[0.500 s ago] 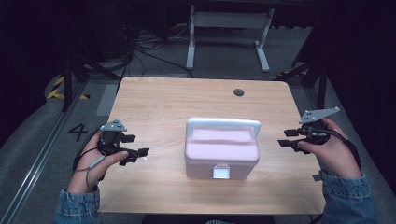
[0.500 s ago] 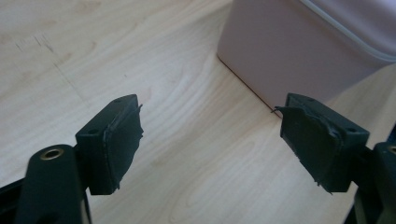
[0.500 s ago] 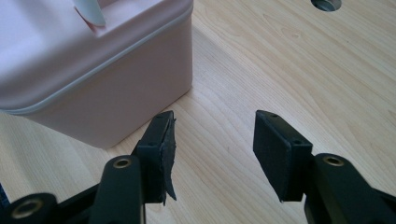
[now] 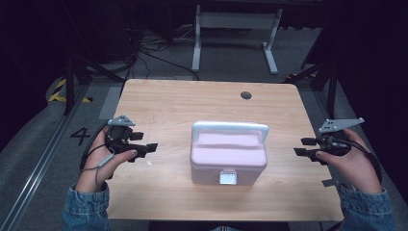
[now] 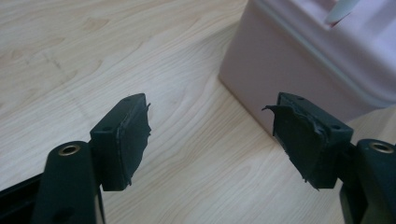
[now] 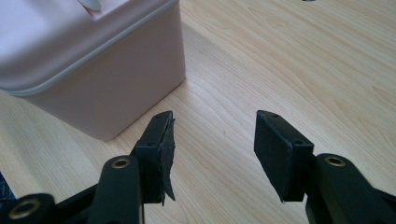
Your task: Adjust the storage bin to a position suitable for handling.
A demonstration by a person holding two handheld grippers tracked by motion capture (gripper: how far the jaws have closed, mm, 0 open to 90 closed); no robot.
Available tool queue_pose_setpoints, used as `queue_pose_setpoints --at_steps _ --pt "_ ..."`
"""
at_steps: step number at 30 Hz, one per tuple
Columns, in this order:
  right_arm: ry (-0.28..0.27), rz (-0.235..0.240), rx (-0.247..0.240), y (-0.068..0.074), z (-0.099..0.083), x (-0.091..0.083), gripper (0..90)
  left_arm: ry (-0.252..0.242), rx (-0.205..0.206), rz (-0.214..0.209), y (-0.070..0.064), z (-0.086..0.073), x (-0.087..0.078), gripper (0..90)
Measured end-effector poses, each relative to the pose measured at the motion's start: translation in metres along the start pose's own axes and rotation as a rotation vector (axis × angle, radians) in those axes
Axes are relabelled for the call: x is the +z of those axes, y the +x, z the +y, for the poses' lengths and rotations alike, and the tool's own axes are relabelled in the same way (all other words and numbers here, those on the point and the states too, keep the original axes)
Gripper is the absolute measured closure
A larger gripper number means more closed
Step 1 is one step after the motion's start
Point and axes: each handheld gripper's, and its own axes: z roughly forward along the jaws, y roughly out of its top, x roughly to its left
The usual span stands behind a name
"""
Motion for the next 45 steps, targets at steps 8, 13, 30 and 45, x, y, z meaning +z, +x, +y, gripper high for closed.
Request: queue_pose_setpoints --at_steps 8,13,30,45 --pt "-0.004 -0.031 0.029 -0.003 -0.009 -0.008 46.4 -0.115 0.125 -0.056 -0.015 0.021 0.011 33.9" --pt "-0.005 -0.061 0.047 -0.005 -0.013 -0.012 46.1 -0.122 0.181 -0.070 -0.025 0.034 0.020 32.9" --pt "0.004 -0.059 0.059 -0.004 -0.016 -0.009 45.8 -0.154 0.260 -0.157 -0.053 0.055 0.048 28.0" --pt "0.006 -0.059 0.054 -0.004 -0.017 -0.005 44.9 -0.163 0.298 -0.207 -0.075 0.075 0.088 40.2"
